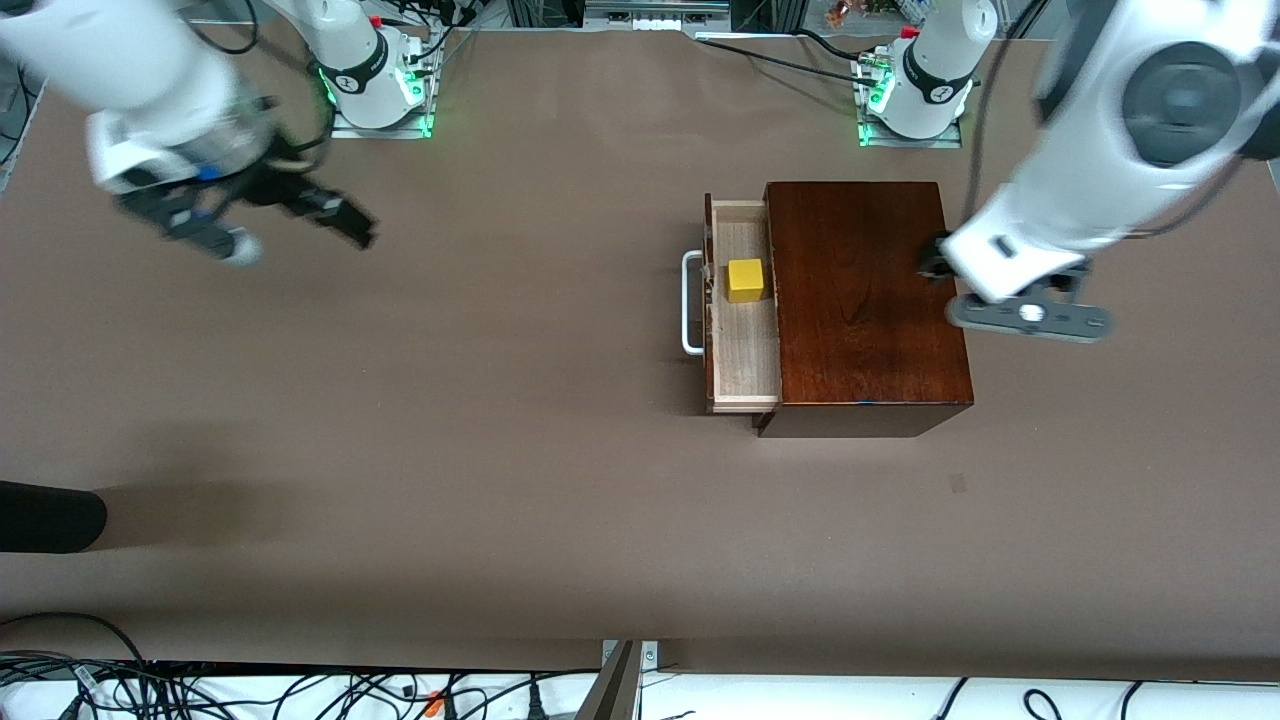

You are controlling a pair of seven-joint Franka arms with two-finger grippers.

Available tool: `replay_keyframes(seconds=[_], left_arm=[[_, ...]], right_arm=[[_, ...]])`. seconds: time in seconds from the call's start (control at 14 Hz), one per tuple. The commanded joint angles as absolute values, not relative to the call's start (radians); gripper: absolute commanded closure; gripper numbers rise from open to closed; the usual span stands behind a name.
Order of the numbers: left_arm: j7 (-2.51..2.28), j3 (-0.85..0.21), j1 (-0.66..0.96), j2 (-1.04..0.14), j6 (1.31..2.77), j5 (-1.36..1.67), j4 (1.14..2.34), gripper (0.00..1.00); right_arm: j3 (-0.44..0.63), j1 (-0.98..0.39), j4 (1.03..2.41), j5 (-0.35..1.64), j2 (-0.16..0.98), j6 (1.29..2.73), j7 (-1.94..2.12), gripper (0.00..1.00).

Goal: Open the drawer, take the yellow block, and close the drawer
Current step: 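Retract the left gripper while the right gripper reaches toward the drawer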

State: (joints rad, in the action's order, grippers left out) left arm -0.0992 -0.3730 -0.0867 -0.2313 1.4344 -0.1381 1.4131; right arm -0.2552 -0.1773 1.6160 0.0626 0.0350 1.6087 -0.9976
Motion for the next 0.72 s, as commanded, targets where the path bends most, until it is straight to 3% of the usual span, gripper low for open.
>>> replay_keyframes(seconds=[0.0,0.36,0.64], left_arm=[[0.033,-0.365,-0.166,-0.171,1.411,-0.069,1.431,0.00],[0.061,-0.109,-0.062,-0.028,1.500,0.009,1.564,0.00],[0.058,-0.069,-0.045,0.073,1.672,0.005,1.693,0.00]], right_arm=[[-0.296,-0.280,1.542,0.063,0.112,1.641,-1.368,0.00],[-0.298,-0.498,1.450,0.054,0.262,1.791,-1.964,0.00],[-0.295,-0.627,1.297,0.017,0.438,1.879,-2.300,0.00]])
